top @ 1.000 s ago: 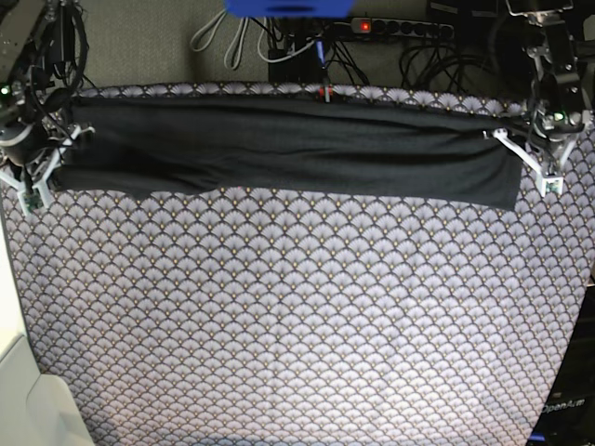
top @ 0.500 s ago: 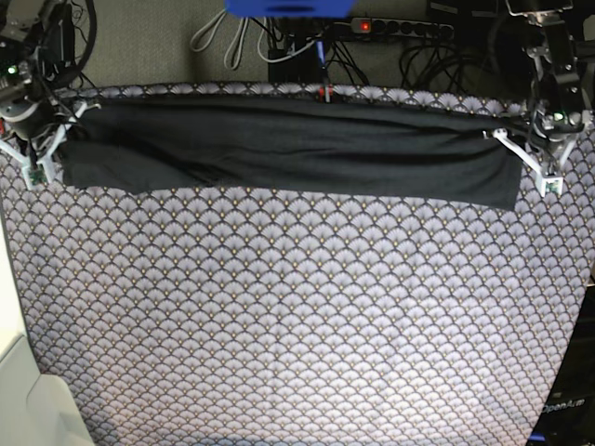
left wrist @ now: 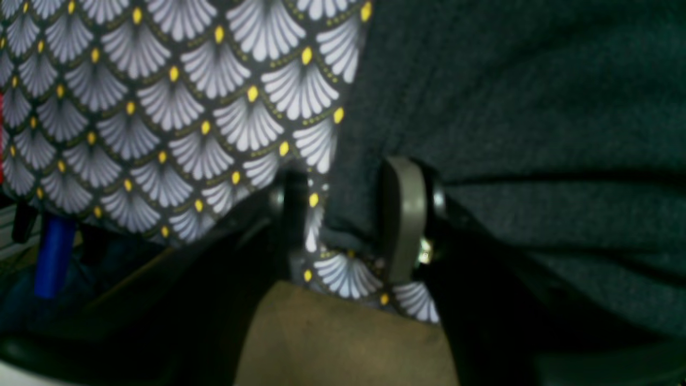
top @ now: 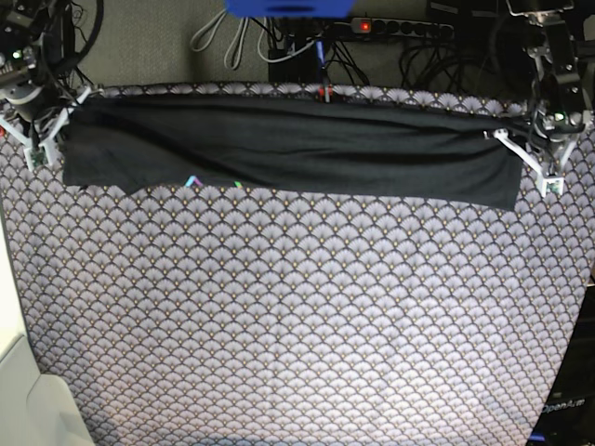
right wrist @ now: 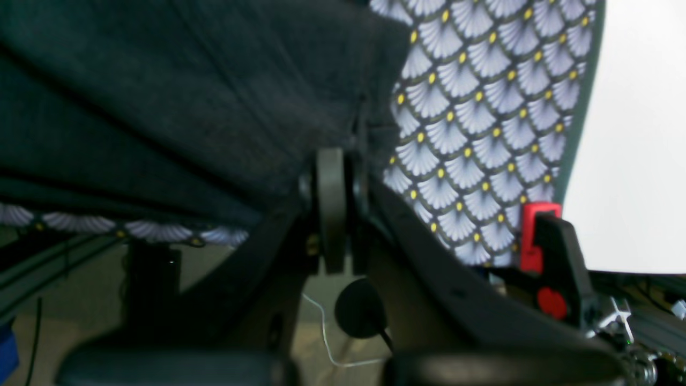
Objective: Fold the T-shirt properly
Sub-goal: 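Hold the strip end with the right gripper and adjust its grip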
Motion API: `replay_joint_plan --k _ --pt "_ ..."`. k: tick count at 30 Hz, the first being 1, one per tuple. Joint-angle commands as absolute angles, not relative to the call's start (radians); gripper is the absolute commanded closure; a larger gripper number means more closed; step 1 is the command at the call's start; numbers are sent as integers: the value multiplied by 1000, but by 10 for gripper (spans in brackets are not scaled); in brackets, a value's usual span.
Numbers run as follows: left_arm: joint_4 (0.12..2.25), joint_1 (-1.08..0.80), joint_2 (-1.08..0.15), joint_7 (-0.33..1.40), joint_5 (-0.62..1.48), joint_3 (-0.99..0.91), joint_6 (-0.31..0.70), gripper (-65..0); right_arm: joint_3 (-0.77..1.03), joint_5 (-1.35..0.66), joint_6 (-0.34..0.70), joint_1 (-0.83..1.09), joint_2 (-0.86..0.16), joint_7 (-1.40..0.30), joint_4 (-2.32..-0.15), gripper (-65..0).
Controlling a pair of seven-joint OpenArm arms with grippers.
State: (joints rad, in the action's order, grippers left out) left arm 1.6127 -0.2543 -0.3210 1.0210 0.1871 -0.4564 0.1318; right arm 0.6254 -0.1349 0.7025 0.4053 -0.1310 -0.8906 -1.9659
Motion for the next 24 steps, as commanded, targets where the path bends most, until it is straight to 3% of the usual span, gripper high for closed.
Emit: replay_joint_plan --k 1,24 --pt "1629 -251 -338 1015 183 -463 128 -230 631 -139 698 409 -142 -878 -1985 0" --pt "1632 -251 -338 1015 183 -463 128 -231 631 -139 698 437 -120 -878 -1974 0"
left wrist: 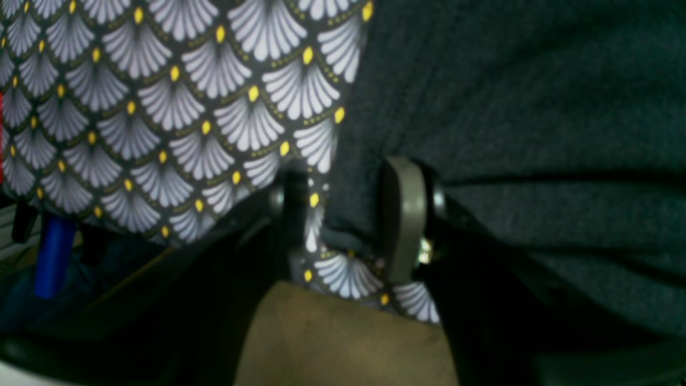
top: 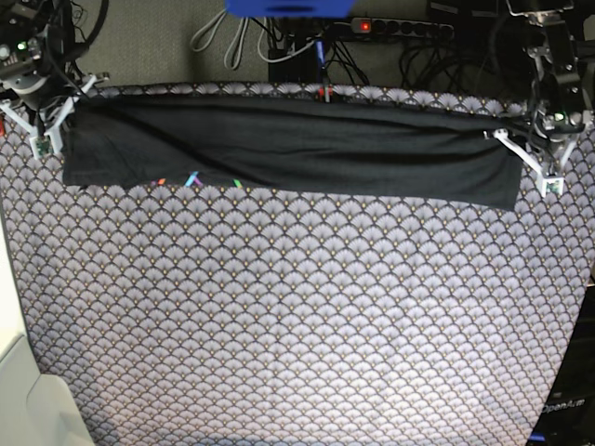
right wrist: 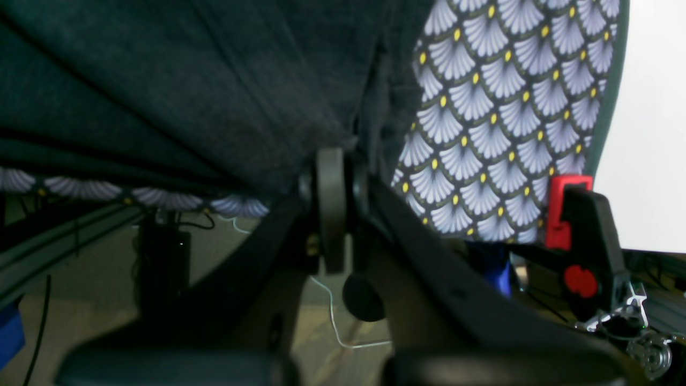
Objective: Fold the T-shirt properly
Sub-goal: 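Hold the strip end with the right gripper and adjust its grip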
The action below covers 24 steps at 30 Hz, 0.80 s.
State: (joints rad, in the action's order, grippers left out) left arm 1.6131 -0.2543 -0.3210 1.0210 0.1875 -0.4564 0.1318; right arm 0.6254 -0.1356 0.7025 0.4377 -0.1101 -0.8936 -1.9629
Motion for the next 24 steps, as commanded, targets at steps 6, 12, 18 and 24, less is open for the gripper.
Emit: replay_joint_plan --k 6,12,18,24 --pt "1632 -252 -338 1023 182 -469 297 -231 631 -139 698 437 -120 -880 -1974 -39" --pt "1632 -252 -337 1024 182 -522 335 -231 630 -136 698 437 -122 -888 -1972 -224" --pt "1632 -252 -338 1024 182 -564 337 -231 639 -136 698 433 -125 -888 -1963 -326" --pt "1632 -262 -338 1024 182 -611 338 -230 631 -136 698 423 -127 -889 -1968 -326"
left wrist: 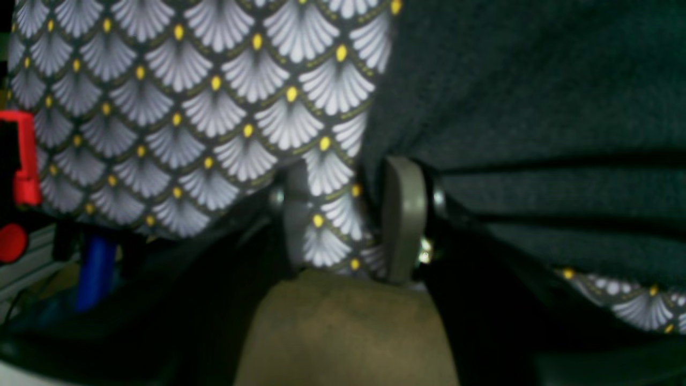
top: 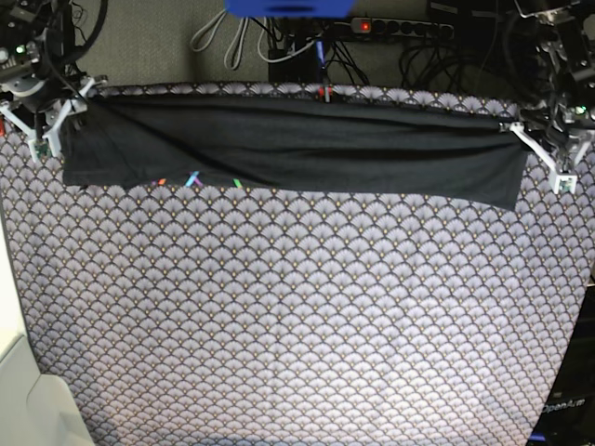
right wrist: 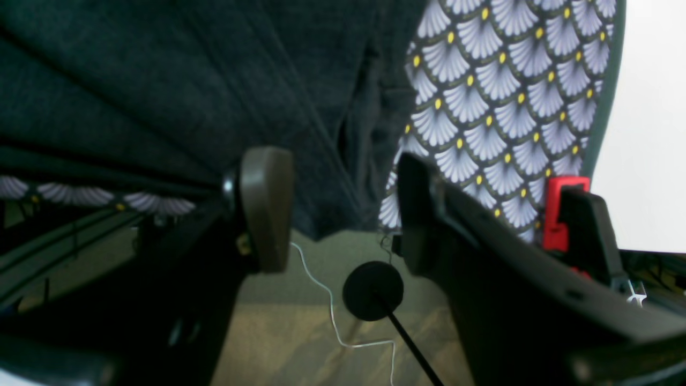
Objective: Fold the T-shirt properly
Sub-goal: 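Hold the strip end with the right gripper and adjust its grip, then release the left gripper, regrasp the strip's folded corner and pull it straight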
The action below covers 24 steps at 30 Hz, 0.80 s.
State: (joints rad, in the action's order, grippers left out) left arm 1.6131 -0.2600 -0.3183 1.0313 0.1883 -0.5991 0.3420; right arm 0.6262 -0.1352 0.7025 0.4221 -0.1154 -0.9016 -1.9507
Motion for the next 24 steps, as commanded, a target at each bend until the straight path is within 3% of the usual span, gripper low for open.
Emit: replay_joint_plan --k 1,21,24 --pt "1632 -265 -337 1021 182 -621 338 -230 630 -136 698 423 -127 -889 -1965 -326" --pt "1649 -257 -338 1015 189 -628 341 -231 553 -133 698 314 -162 -885 -1784 -326" --pt "1690 -259 -343 1015 183 -631 374 -267 553 -133 698 314 -162 -888 -1784 -326"
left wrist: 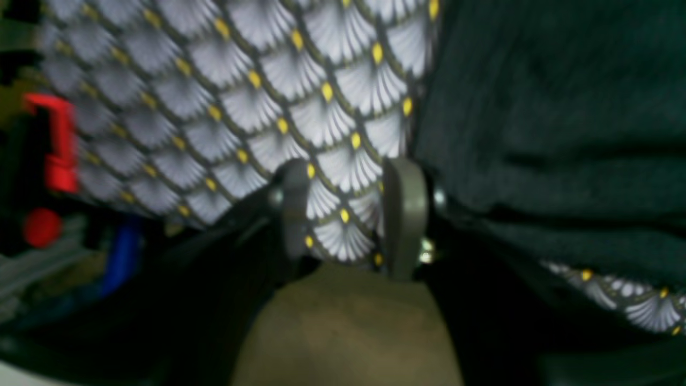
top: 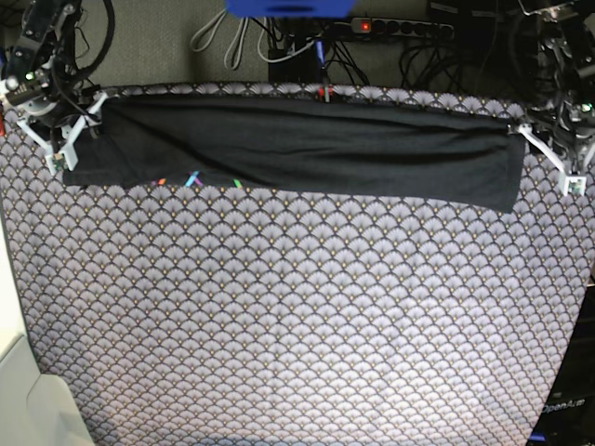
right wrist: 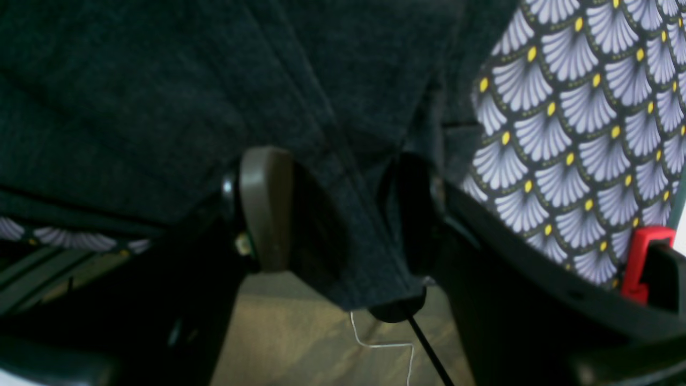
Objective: Fold the T-shirt properly
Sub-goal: 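Release the left gripper, regrasp the strip's folded corner and pull it straight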
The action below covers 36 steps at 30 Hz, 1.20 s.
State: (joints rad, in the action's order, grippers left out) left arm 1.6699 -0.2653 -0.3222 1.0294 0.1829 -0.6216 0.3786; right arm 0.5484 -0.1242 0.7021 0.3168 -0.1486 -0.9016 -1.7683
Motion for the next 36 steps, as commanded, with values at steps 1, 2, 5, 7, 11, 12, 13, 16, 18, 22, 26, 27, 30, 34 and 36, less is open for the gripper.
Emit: replay_joint_plan --k 1,2,5,7,11,12,13,16,18,22,26,27,30,34,36 --pt "1698 -257 -344 1015 183 -631 397 -286 553 -133 698 314 -160 -888 -1784 -326" --pt "1702 -255 -343 1015 183 -634 410 -303 553 -133 698 314 -160 -888 -1784 -326" --pt "1701 -234 -338 1021 183 -693 429 -321 553 -133 698 314 -160 -888 -1784 -326" --pt "1695 -217 -340 1024 182 -710 430 -321 553 -133 698 314 -160 -888 -1784 -326" --pt "1695 -211 -341 1017 185 -710 432 -322 553 -133 698 315 -160 -888 -1784 -326" --pt "1695 -211 -341 1017 191 -710 432 -323 553 -133 698 315 -160 -888 -1784 -326" --pt "1698 -209 -338 1017 193 -710 432 -323 552 -133 698 315 -160 -888 -1784 -326" --pt "1692 -170 -335 1020 194 -710 432 -324 552 -133 698 315 -160 -888 -1784 -326" --pt "1653 -153 -332 1018 194 -710 432 -324 552 -133 698 315 -160 -888 -1784 -326" --pt "1547 -93 -329 1017 196 -710 435 -324 552 -133 698 315 -160 -888 -1784 -326" --pt "1520 -71 -297 1018 214 -710 515 -324 552 -133 698 315 -160 -888 -1784 -326" --pt "1520 -71 -292 1017 213 -710 529 -324 552 -133 698 315 -160 -889 -1784 -326" --pt "1527 -71 -269 1017 213 -710 553 -324 552 -133 698 315 -160 -889 -1784 -326" --pt "1520 -58 -268 1017 205 -710 553 -324 552 -133 698 315 -162 -889 -1784 -326" --pt "1518 -58 -268 1017 208 -710 555 -324 552 -133 698 315 -162 -889 -1784 -326"
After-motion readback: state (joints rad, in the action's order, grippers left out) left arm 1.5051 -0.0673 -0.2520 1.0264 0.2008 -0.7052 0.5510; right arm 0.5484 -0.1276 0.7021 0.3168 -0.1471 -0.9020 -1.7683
